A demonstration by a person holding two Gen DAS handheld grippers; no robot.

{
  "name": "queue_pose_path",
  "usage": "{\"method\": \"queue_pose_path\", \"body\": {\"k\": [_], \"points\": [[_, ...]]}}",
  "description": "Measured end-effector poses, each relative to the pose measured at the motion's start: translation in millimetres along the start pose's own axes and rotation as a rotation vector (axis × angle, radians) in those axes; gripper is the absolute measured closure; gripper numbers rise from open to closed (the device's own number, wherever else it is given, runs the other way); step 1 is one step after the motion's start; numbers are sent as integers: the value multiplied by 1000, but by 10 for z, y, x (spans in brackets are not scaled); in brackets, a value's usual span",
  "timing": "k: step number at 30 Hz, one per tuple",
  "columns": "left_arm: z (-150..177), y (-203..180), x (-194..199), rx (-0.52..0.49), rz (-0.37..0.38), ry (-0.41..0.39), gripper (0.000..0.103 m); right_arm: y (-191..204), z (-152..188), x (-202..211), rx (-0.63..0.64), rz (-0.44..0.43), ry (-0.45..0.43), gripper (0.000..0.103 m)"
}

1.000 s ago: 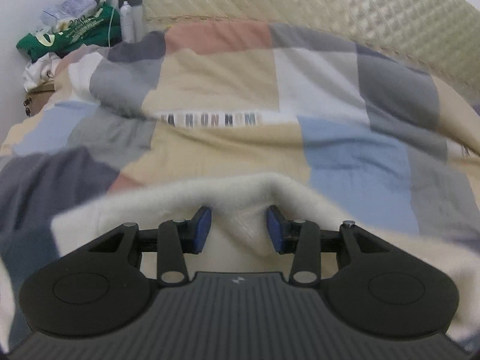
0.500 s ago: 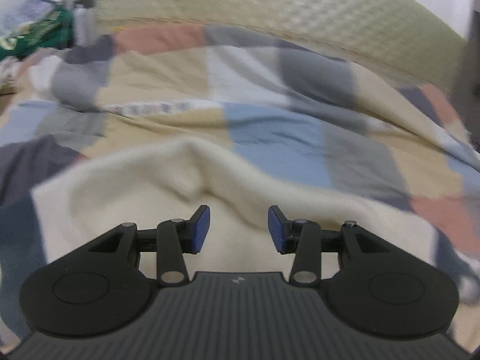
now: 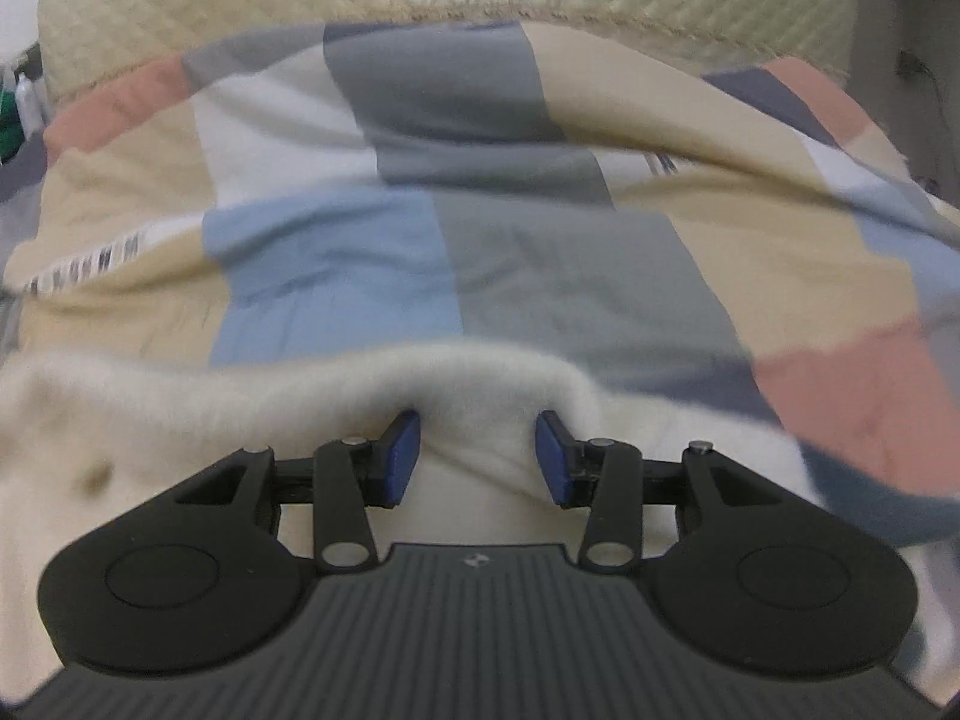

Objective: Fold large clothes

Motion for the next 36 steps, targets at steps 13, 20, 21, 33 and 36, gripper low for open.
{"method": "queue_pose_path", "body": {"k": [13,20,21,33,36], "points": [[-175,-9,107,70,35,21,52,-113,-8,-248,14,22,6,37],[598,416,1254,141,86,-10,48,-30,-16,-59,48,22,-28,37],[785,497,1387,142,77,2,48,-23,-7,-30,49,19,-28,37],[2890,1661,2828,460,3,1,43,70,256,265,51,-15,32,37],[3332,1851,3055,543,-10,-3,43,40,374,348,37,-11,60,37]]}}
Point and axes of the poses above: each gripper's, at about its wrist camera, not at the fingertips, and x roughly against the way its jaws point, y to its left, z to its underside, the point moved 7 cm from there along -x, roughly the way its jaws point, and after that the axes turned 13 degrees about y, right-handed, at the moved point
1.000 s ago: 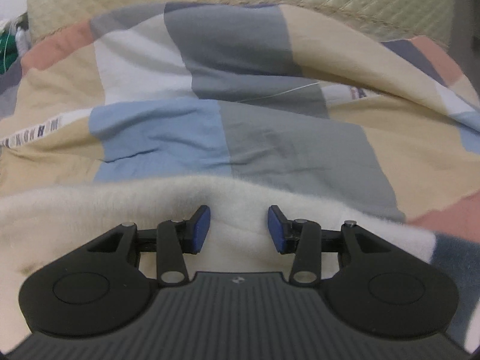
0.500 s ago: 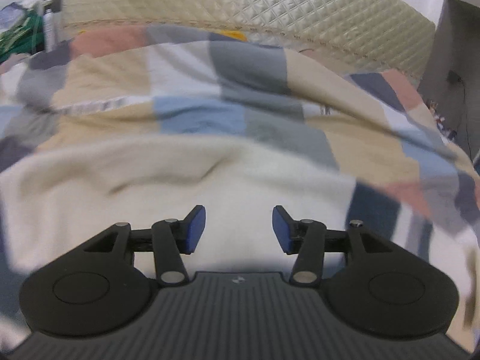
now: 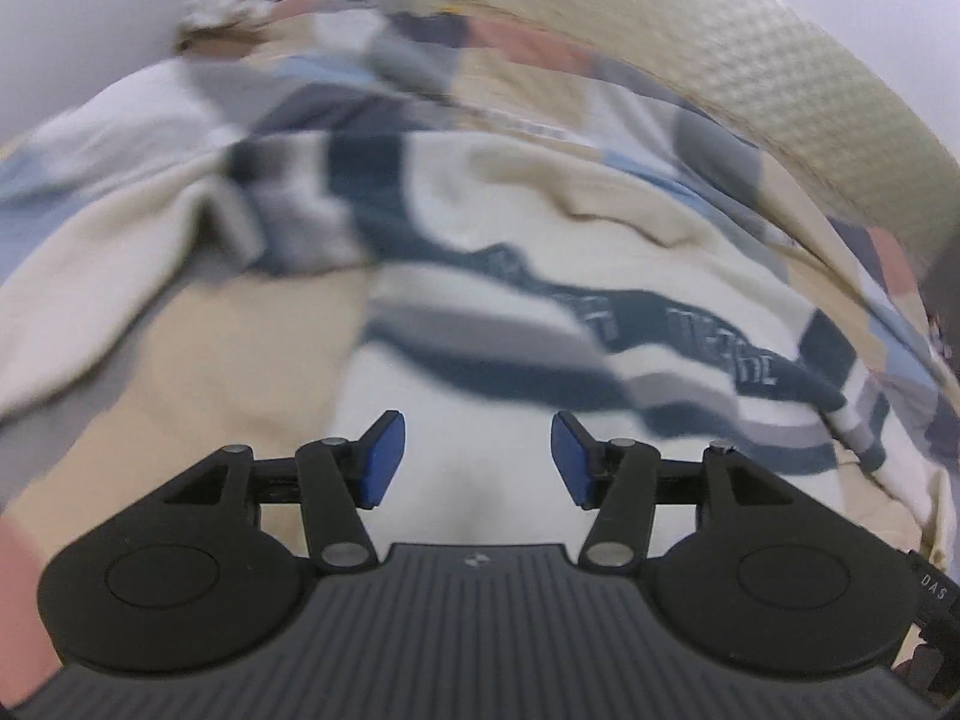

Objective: Fold large clothes

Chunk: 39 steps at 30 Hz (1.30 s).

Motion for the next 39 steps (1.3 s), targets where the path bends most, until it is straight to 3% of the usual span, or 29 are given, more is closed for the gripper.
{"method": "queue_pose_path", "body": {"k": [6,10,14,18,22,26,29,32,34,39], "points": [[503,587,-9,147,-14,76,43,-143,288,77,-49,51,122,37],[725,716,-181,242,76,210,43,-243,483,83,-160,-7,212,38],[758,731,-232,268,125,243,43,-271,646,144,-247,-55,235,39],[843,700,-267,273,190,289,44,-298,728,185,-295,-48,240,50],[910,544,-362,282,277,382,44,-184,846,183,-369,-214,288,50],[1013,464,-347,279,321,430,44,-106,969,187,-393,-208,303,50],[1143,378,-343,290,406,502,44,-5,1037,216,-425,-277,313,49],[1203,331,-294,275,412,509,57,121,1023,269,-455,-414,299,48],[1198,362,-292,297,415,509,85,165,936,347,-457,-468,259,48],[1040,453,-91,384,542,417,92,146,776,587,-496,-596,157,48]]}}
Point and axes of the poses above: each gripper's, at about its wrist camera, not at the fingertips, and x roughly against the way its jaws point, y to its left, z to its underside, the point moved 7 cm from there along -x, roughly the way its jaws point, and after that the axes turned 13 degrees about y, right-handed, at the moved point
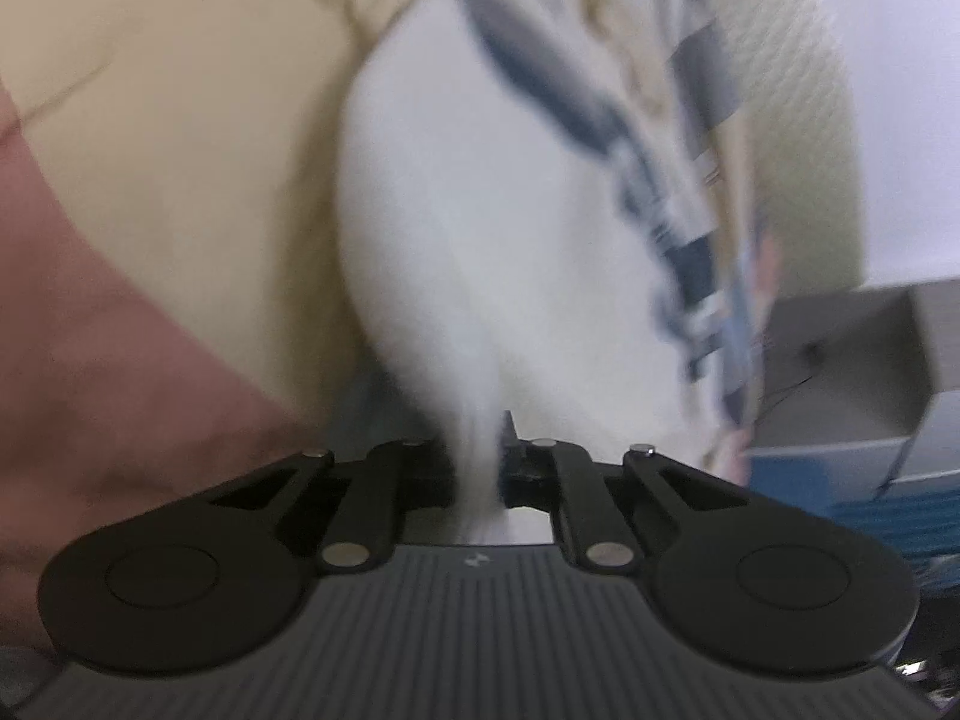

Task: Fold large clothes
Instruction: 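Grasp the blanket edge with the left gripper while the right gripper grasps beside it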

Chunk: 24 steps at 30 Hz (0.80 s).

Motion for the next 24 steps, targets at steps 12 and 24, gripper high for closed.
{"method": "queue_pose_path", "body": {"k": [12,24], "points": [[-95,-28,456,15,86,-151,92,114,-17,354,-79,-194,-92,48],[-183,81,464,35,71,-192,92,-188,-48,289,-77,236,-115,48]]}}
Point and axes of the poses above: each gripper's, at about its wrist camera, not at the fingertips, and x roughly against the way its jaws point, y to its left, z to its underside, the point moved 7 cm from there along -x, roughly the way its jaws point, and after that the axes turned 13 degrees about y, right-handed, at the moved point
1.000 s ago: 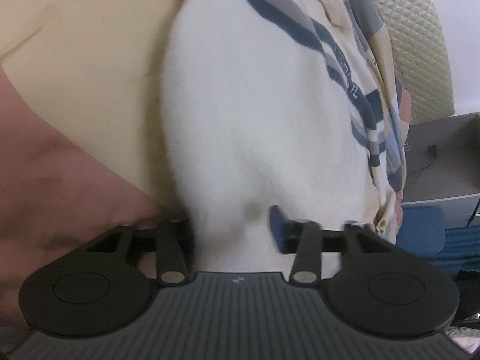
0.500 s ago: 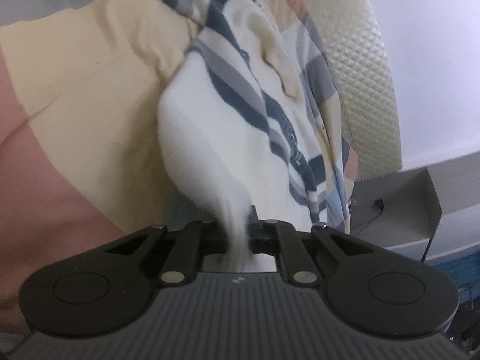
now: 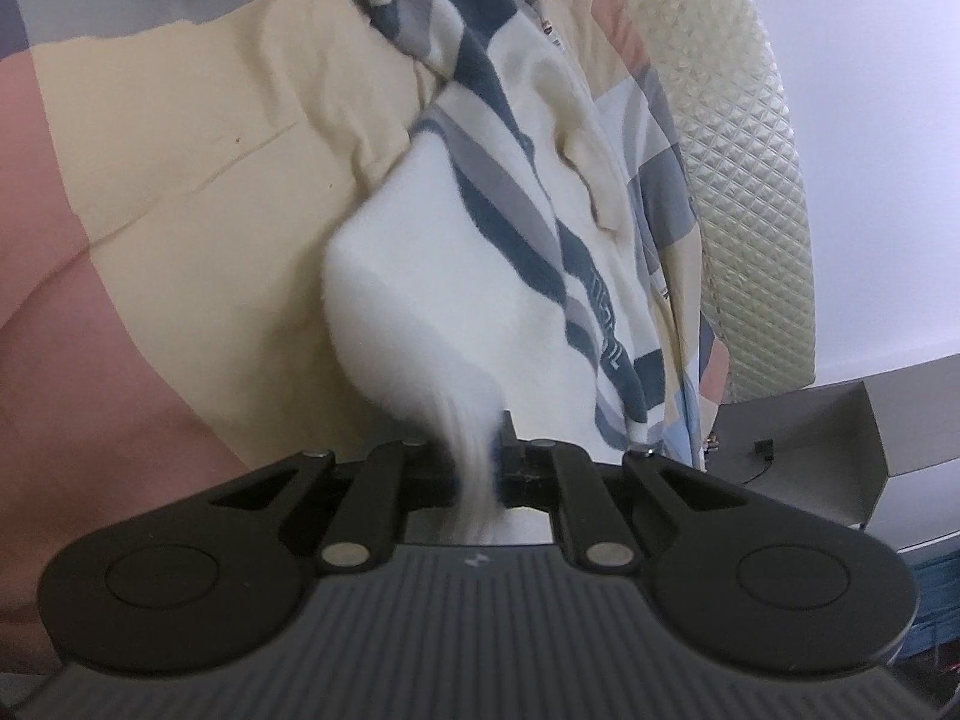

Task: Fold large clothes
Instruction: 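Grasp the blanket edge with the left gripper while the right gripper grasps beside it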

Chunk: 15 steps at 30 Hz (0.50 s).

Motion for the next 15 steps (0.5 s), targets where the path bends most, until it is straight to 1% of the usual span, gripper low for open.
{"method": "queue_pose_path", "body": {"k": [2,3,6,7,9,10,11,12,13,15], "points": [[-5,-21,-2,-12,2,-14,92,-125,65,-132,-18,85,39,48],[-12,-32,-3,-15,9,-18,92,-162,79,-229,-29,94,71,49],[-41,-67,7,-30,29,-39,92,-135,116,-499,-2,79,158,49],[-50,-88,17,-39,39,-47,92,-96,141,-576,17,64,187,49],[-55,-135,47,-52,65,-55,92,12,230,-739,57,1,269,51],[-56,-166,72,-64,73,-58,93,41,262,-800,74,-6,306,55],[-60,-204,95,-84,75,-61,93,71,292,-836,95,-3,326,76],[-60,-243,124,-108,72,-65,94,101,293,-843,118,6,334,84],[-59,-272,147,-123,67,-65,94,133,264,-801,131,5,323,84],[-51,-372,211,-158,71,-50,94,247,180,-616,148,-28,281,86]]}}
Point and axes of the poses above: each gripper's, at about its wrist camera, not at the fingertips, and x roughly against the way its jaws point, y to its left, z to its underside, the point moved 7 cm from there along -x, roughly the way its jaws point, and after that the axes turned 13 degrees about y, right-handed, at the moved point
